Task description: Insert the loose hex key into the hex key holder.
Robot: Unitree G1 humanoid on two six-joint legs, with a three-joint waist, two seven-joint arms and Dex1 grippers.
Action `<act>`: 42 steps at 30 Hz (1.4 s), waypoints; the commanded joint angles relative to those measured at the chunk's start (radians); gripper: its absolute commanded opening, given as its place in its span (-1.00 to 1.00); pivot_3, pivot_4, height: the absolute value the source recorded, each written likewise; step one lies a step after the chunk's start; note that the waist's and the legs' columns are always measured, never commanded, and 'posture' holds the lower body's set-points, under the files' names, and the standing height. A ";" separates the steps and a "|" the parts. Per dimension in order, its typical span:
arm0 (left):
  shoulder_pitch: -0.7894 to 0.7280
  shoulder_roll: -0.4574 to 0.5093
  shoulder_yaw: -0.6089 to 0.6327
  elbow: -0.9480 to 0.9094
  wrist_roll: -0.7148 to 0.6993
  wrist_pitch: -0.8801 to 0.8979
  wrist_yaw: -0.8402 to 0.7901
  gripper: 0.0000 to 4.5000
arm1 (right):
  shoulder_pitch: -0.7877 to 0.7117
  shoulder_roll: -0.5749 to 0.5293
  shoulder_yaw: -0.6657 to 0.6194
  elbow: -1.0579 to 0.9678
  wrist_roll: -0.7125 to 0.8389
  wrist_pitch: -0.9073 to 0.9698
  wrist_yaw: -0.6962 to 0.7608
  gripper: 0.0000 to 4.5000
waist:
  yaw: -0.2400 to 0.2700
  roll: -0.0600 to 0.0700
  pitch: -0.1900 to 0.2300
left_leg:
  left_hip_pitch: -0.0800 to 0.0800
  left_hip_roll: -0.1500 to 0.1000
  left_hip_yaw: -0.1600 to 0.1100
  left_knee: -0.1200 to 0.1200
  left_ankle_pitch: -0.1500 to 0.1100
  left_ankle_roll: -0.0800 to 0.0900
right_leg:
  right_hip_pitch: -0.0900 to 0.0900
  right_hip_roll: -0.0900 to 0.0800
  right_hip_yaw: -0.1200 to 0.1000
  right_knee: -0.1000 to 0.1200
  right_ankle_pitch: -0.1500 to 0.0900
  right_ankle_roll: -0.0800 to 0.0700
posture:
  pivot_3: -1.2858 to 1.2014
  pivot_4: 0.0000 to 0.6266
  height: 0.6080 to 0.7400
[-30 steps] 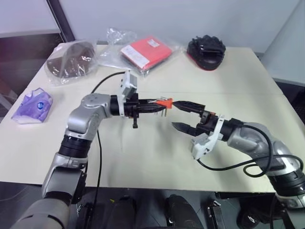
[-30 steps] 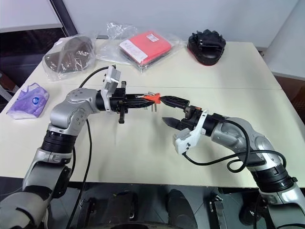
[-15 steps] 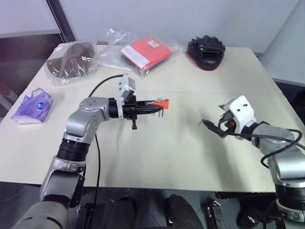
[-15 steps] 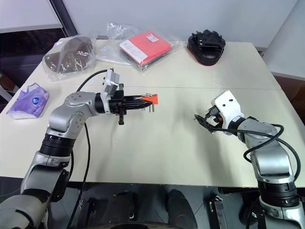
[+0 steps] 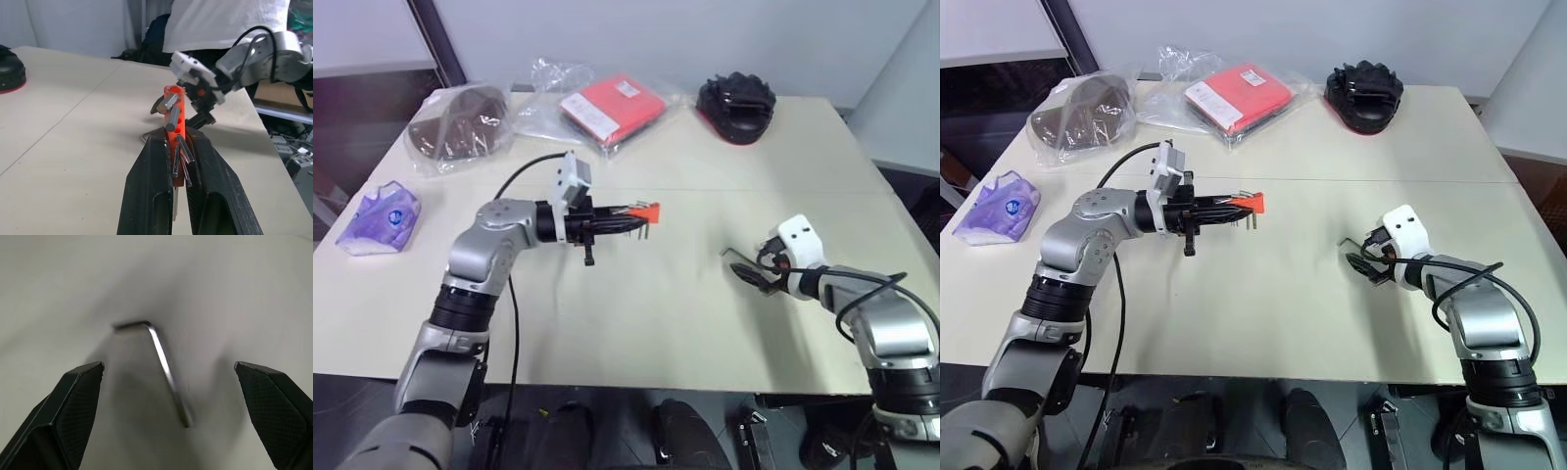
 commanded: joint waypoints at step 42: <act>0.001 0.003 0.015 -0.055 0.008 -0.023 0.042 -1.00 | -0.137 0.119 0.019 -0.054 -0.043 -0.210 -0.144 -0.97 | -0.003 0.000 0.000 | 0.000 0.000 0.000 0.000 0.000 0.000 | 0.000 0.000 0.000 0.000 0.000 0.000 | 0.03 -0.52 1.00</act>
